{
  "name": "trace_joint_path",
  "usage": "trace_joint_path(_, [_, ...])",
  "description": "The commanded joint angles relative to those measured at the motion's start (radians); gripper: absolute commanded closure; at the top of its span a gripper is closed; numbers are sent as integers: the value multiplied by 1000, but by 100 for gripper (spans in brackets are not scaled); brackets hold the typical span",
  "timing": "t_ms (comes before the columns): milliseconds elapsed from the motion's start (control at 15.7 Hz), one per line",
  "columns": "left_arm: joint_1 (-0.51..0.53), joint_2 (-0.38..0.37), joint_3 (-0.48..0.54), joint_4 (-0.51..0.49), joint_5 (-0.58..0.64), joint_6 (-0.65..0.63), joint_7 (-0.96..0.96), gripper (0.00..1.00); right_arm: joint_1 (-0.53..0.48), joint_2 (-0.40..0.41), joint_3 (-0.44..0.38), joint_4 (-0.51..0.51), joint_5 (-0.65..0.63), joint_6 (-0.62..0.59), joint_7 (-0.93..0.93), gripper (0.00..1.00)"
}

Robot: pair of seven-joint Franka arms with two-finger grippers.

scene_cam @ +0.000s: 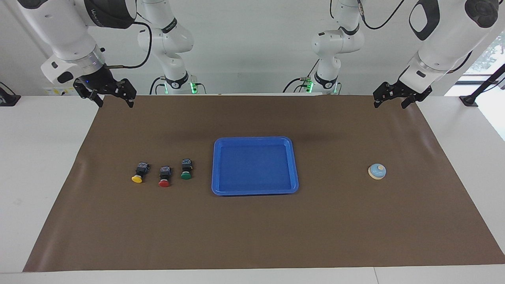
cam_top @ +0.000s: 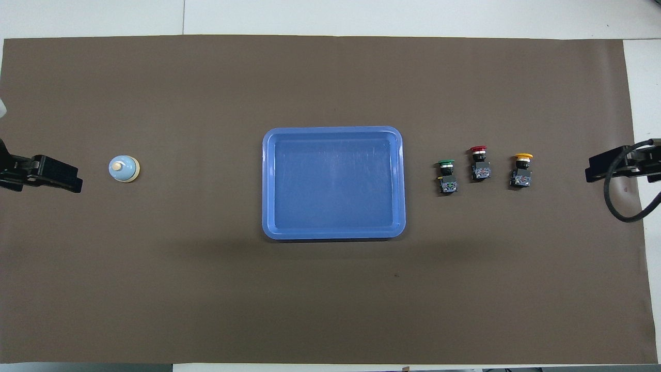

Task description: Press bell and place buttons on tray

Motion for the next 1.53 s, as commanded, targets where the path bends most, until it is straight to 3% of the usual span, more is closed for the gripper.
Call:
trace_joint_path(0, [-17, -21, 3, -35, -2, 0, -4, 0, -13, -21, 9, -23, 9, 4, -15, 0])
trace_joint_path(1018, [-1, -22, 7, -33, -2, 0, -9, 0, -13, -21, 9, -23, 7, 4, -18, 0])
trace_joint_path(1208, [-1, -22, 7, -33, -2, 0, -9, 0, -51, -24, -6, -26, 9, -5, -20, 0])
trace_joint_path(1272, [-1, -22, 5, -33, -2, 0, -9, 0, -56, -27, -6, -37, 9, 20, -26, 0])
trace_joint_path(1463, [-1, -22, 7, -33, -2, 0, -9, 0, -53, -66, -6, -196, 9, 229, -46, 0])
